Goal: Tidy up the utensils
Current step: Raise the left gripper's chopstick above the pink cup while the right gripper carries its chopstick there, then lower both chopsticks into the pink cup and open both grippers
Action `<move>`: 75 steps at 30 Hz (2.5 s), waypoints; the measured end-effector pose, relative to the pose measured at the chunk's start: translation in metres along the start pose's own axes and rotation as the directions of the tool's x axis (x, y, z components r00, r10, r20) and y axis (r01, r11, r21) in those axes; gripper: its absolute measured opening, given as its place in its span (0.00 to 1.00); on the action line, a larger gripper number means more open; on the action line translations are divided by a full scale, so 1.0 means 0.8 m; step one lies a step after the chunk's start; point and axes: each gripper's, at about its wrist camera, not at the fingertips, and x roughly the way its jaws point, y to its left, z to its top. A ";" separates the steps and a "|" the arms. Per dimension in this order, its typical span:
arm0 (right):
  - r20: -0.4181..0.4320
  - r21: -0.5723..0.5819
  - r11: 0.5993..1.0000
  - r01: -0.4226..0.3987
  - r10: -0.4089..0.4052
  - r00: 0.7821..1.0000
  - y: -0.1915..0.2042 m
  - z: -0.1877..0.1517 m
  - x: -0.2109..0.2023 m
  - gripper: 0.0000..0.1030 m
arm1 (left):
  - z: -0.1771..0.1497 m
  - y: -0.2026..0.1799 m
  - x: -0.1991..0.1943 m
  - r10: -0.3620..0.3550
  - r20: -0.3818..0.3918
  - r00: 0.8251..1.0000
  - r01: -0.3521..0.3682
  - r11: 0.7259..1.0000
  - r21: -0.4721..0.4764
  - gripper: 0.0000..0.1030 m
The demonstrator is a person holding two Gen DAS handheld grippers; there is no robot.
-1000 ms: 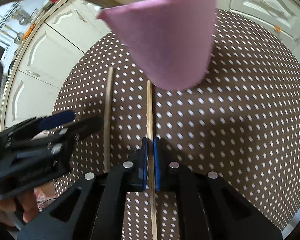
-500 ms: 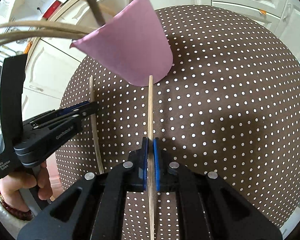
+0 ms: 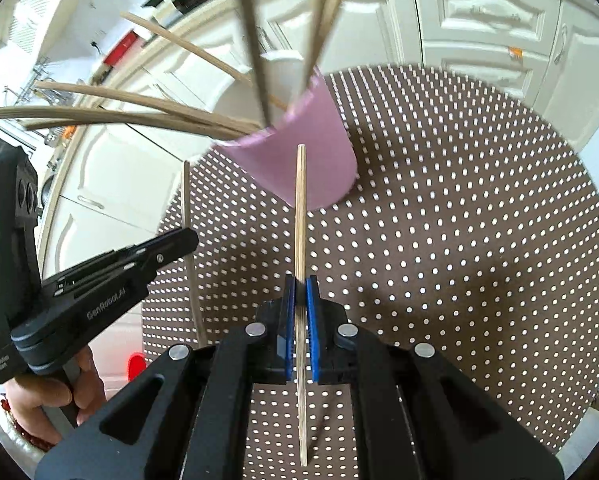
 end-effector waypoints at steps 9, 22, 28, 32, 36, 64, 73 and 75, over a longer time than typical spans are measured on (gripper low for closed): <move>0.141 -0.057 0.998 0.006 0.003 0.990 0.044 -0.021 -0.062 0.04 | -0.025 0.003 -0.093 -0.041 0.118 0.992 0.038 0.999 0.026 0.06; 0.301 -0.101 0.993 0.057 -0.024 0.953 0.100 -0.052 -0.115 0.04 | -0.061 -0.025 -0.203 -0.090 0.255 0.963 0.061 0.991 0.120 0.06; 0.359 -0.116 0.990 0.080 -0.033 0.933 0.116 -0.058 -0.145 0.04 | -0.065 -0.037 -0.245 -0.111 0.316 0.942 0.063 0.985 0.158 0.06; 0.400 -0.131 0.987 0.092 -0.032 0.916 0.127 -0.056 -0.165 0.04 | -0.064 -0.044 -0.268 -0.118 0.355 0.927 0.058 0.983 0.175 0.06; 0.430 -0.142 0.985 0.100 -0.030 0.902 0.133 -0.052 -0.180 0.04 | -0.061 -0.047 -0.288 -0.120 0.391 0.913 0.050 0.982 0.184 0.06; 0.530 -0.182 0.973 0.145 -0.028 0.848 0.120 0.053 -0.195 0.04 | 0.054 -0.053 -0.295 -0.041 0.510 0.859 -0.023 0.993 0.119 0.06; 0.514 -0.172 0.978 0.118 -0.013 0.858 0.102 0.093 -0.173 0.04 | 0.098 -0.049 -0.264 -0.022 0.510 0.860 -0.012 0.998 0.064 0.06; 0.512 -0.172 0.978 0.118 -0.014 0.859 0.099 0.101 -0.170 0.04 | 0.106 -0.048 -0.258 -0.015 0.510 0.860 -0.014 0.999 0.051 0.06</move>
